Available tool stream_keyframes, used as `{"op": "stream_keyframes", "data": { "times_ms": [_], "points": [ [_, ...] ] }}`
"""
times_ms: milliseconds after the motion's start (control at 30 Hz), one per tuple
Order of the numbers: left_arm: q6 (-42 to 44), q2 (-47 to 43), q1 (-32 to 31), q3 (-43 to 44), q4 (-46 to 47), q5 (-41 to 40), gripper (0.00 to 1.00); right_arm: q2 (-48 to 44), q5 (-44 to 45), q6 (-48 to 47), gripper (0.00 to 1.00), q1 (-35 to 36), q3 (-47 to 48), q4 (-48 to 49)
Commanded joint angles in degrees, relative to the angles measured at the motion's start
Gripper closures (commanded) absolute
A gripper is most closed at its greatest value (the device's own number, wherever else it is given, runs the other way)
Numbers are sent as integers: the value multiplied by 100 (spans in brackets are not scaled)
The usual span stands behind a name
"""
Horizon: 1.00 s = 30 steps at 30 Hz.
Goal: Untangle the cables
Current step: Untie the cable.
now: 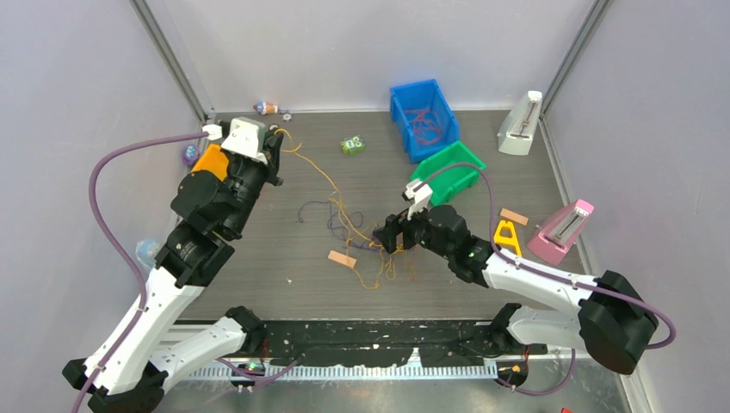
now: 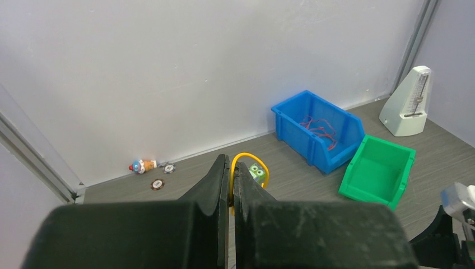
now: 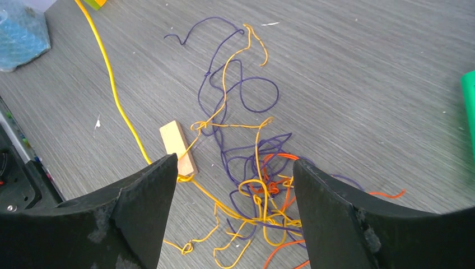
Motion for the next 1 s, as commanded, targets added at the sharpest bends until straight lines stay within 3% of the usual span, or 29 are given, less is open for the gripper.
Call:
{"op": "stream_keyframes", "data": {
  "times_ms": [0,200,433,500,633,700,833,967],
  "points": [
    [37,-50,41,81,111,-52,100,-318,249,-31,20,17,-135,413],
    [-107,-38,41,75,105,88,100,-50,-1234,-188,23,22,-174,831],
    [-151,-81,41,-5,87,99,100,822,-1249,-99,31,120,271,836],
    [-231,-115,40,-90,95,114,100,977,-1178,-55,44,128,421,788],
    [-429,-145,34,-428,46,151,100,988,-1232,31,83,123,719,535],
    [-494,-173,39,-622,17,49,100,861,-1206,37,92,118,834,385],
    [-731,-235,149,-1106,88,-201,100,550,-992,3,95,122,1116,-209],
    [-1357,-53,788,-1333,-140,327,100,289,-933,-87,95,123,1409,-604]
  ]
}}
